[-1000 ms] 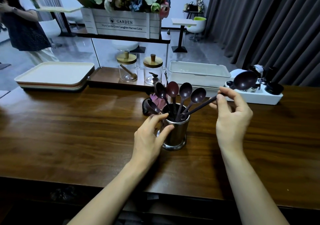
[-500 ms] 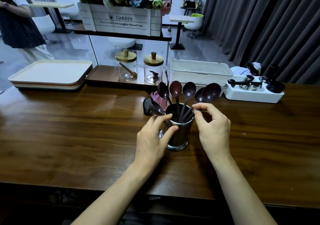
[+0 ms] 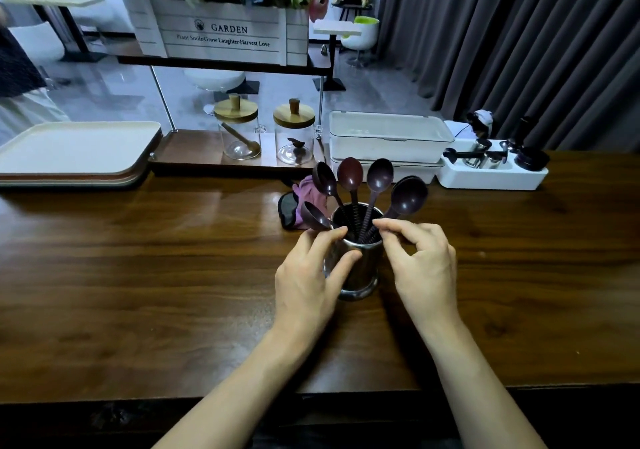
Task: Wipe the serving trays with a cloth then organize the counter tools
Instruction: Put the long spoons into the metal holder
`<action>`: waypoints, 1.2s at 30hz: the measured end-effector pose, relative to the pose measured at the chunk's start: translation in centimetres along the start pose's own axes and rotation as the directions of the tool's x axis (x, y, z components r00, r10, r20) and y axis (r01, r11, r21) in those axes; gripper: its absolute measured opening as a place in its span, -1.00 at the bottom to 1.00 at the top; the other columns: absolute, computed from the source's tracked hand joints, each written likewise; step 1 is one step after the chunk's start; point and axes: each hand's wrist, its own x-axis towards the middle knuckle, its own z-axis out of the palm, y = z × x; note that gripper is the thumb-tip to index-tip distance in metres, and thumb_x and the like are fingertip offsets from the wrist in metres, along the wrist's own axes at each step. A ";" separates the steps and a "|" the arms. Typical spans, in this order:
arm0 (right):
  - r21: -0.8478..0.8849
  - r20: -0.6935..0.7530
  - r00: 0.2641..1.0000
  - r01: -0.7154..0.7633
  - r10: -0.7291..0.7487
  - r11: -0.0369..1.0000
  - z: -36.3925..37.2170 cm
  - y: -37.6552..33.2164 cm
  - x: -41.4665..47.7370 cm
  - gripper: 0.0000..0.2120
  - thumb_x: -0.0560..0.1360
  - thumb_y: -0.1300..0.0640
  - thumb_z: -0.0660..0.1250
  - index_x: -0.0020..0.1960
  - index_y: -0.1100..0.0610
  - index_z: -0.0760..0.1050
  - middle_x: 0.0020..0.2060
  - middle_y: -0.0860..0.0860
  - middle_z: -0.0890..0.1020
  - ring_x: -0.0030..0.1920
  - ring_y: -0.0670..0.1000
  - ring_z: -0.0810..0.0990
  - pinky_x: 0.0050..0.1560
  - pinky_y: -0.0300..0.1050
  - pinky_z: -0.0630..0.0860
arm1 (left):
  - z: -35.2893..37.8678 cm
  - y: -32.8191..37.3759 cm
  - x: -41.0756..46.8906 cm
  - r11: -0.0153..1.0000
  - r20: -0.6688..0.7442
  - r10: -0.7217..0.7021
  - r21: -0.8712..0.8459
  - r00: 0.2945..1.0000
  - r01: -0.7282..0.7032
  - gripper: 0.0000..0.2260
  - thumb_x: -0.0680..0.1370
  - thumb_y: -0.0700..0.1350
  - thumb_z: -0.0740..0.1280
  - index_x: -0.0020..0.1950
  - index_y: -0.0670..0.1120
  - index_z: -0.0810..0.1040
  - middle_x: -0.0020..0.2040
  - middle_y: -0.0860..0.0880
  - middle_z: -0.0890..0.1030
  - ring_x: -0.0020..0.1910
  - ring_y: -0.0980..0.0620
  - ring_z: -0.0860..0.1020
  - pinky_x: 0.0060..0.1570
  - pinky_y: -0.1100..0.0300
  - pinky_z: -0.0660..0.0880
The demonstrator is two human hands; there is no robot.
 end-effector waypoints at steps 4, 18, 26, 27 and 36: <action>-0.043 0.003 1.000 0.003 -0.003 0.999 0.0 -0.5 -0.6 -0.72 0.56 0.15 0.41 0.22 -0.10 0.65 -0.11 -0.37 0.47 0.05 -0.13 0.52 -0.02 -0.46 0.36 | -0.1 -0.3 0.2 1.000 0.026 0.021 0.020 0.999 -0.021 -0.66 0.54 0.25 0.34 0.27 0.17 0.52 0.10 0.10 0.59 -0.08 0.04 0.63 -0.14 0.02 0.61; -0.004 0.023 0.998 0.061 -0.061 0.998 2.7 2.0 -3.6 -0.51 0.61 -0.06 0.25 0.50 0.04 0.40 0.41 -0.17 0.38 0.48 -0.31 0.25 0.44 -0.35 0.24 | -0.2 -0.8 -0.1 0.996 0.053 0.067 0.053 0.996 -0.070 -0.64 0.59 0.18 0.33 0.37 0.17 0.50 0.21 0.12 0.59 -0.02 0.06 0.64 -0.16 0.03 0.63; 0.148 0.006 1.000 0.027 -0.028 0.989 3.6 3.0 -3.2 -0.53 0.56 -0.06 0.32 0.45 -0.02 0.46 0.47 -0.02 0.39 0.49 -0.29 0.27 0.42 -0.43 0.21 | -0.1 -0.7 -0.2 0.999 0.040 0.034 0.041 0.999 -0.035 -0.64 0.59 0.13 0.34 0.39 0.19 0.49 0.23 0.09 0.59 0.02 0.02 0.66 -0.11 0.00 0.63; 0.157 0.021 0.999 0.029 -0.032 0.987 3.5 3.1 -3.1 -0.54 0.56 -0.05 0.32 0.45 -0.03 0.46 0.47 -0.05 0.38 0.48 -0.32 0.25 0.42 -0.43 0.21 | 0.1 -0.8 -0.2 0.999 0.033 0.027 0.025 0.999 -0.028 -0.64 0.59 0.12 0.35 0.39 0.19 0.49 0.23 0.09 0.59 0.04 0.02 0.66 -0.08 -0.01 0.63; 0.218 0.088 0.994 0.041 -0.061 0.975 2.8 4.3 -2.1 -0.64 0.56 -0.01 0.39 0.35 -0.13 0.55 0.45 -0.12 0.38 0.49 -0.12 0.37 0.41 0.03 0.45 | 1.6 -1.6 -1.1 0.999 -0.071 0.013 -0.045 0.997 -0.016 -0.59 0.60 0.14 0.33 0.45 0.20 0.45 0.34 0.05 0.56 0.14 -0.03 0.65 0.02 -0.07 0.64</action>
